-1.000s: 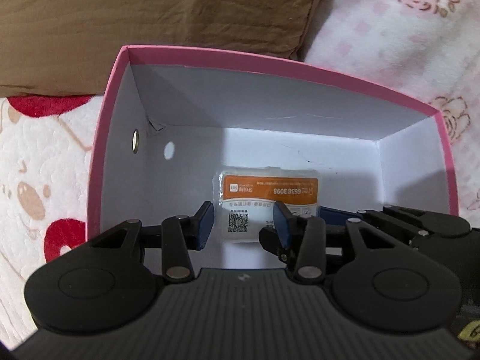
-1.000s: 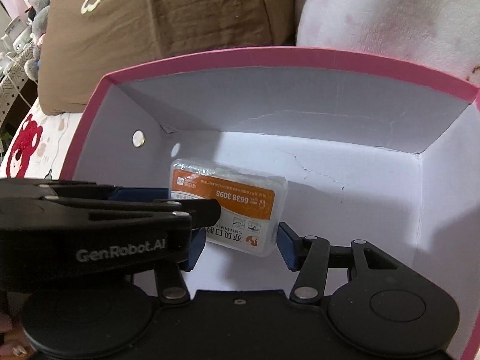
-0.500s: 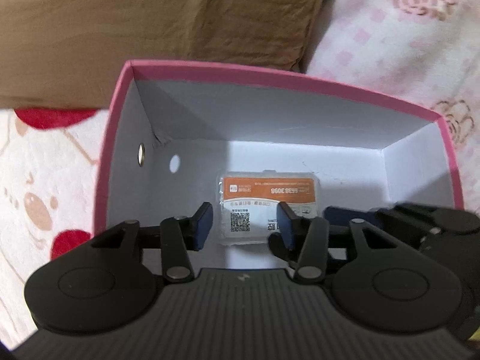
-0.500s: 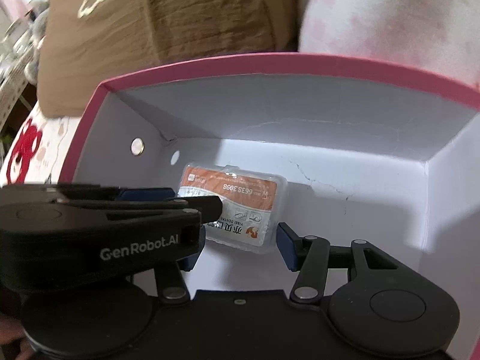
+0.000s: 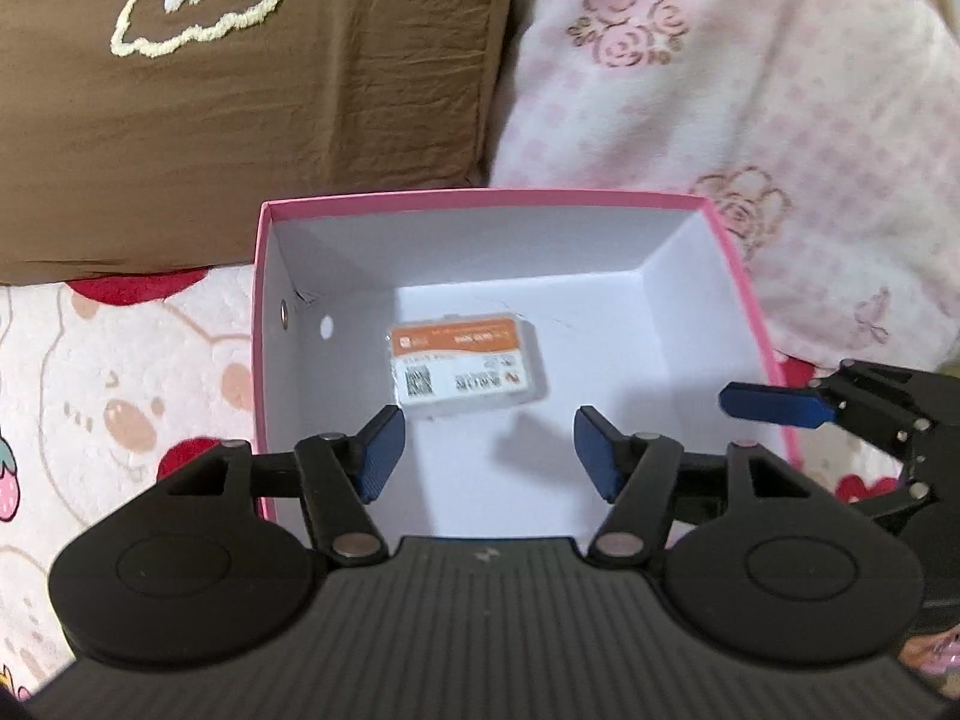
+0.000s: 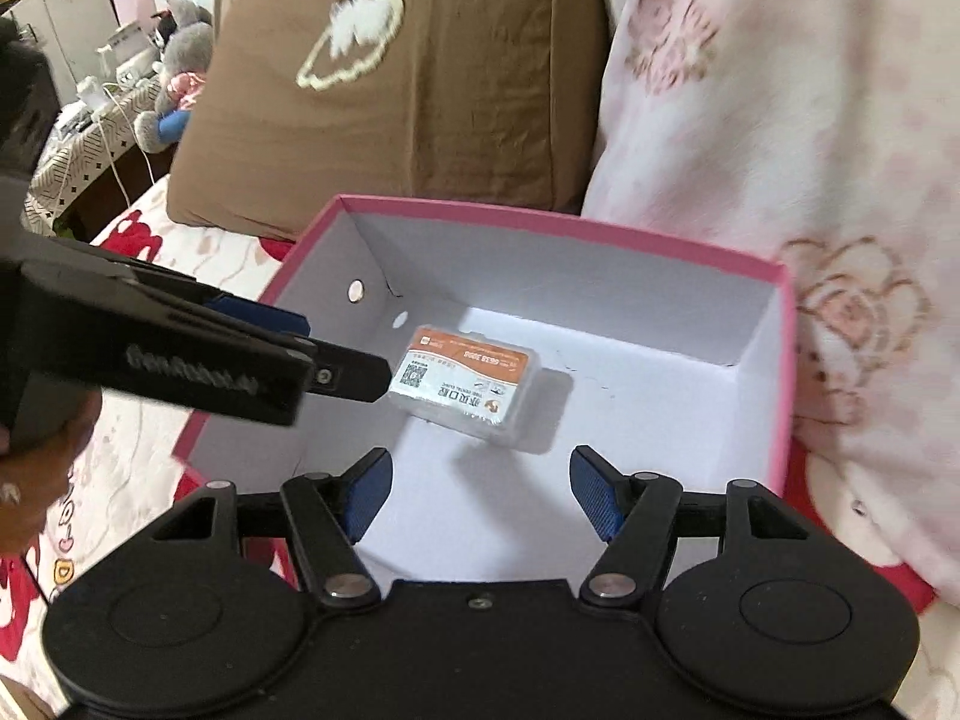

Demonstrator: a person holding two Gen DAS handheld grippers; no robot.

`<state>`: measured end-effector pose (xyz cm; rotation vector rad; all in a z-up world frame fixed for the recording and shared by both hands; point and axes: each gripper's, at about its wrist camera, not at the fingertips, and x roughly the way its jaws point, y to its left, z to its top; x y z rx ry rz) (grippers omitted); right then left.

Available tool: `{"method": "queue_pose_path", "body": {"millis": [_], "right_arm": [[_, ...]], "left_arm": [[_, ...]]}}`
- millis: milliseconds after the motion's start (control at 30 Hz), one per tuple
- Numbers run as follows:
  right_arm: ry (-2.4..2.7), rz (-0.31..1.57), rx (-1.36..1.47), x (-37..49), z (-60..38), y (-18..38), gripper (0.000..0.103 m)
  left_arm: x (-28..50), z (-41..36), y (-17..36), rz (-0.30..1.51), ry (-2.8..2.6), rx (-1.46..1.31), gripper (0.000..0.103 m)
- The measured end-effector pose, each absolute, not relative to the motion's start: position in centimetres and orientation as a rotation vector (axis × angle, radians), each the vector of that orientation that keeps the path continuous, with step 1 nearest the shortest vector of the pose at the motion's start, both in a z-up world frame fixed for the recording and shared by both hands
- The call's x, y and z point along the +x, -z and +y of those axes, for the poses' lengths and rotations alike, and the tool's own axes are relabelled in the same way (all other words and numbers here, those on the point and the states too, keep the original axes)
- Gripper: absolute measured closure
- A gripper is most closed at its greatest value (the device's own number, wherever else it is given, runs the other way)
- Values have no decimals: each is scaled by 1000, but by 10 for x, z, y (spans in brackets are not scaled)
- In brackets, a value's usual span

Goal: Organize objects
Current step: 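Open the left gripper to release the clear box and withdraw, then move the left gripper to the orange sponge and close on it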

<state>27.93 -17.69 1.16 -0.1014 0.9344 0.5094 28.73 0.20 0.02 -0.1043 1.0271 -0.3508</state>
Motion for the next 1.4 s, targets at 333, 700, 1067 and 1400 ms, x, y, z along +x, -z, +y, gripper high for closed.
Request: {"method": "queue_pose_path", "body": {"millis": [333, 700, 1067, 1400], "right_arm": [[-583, 861, -168, 211, -188, -42, 32], [-665, 792, -295, 139, -188, -53, 33], [-692, 805, -300, 102, -203, -43, 32], [-662, 851, -341, 91, -204, -9, 12]], "left_arm": [[229, -2, -31, 1019, 375, -53, 39], [163, -15, -36, 1069, 424, 29, 32], [142, -27, -27, 1117, 449, 97, 26], [129, -35, -5, 1172, 492, 104, 17]]}}
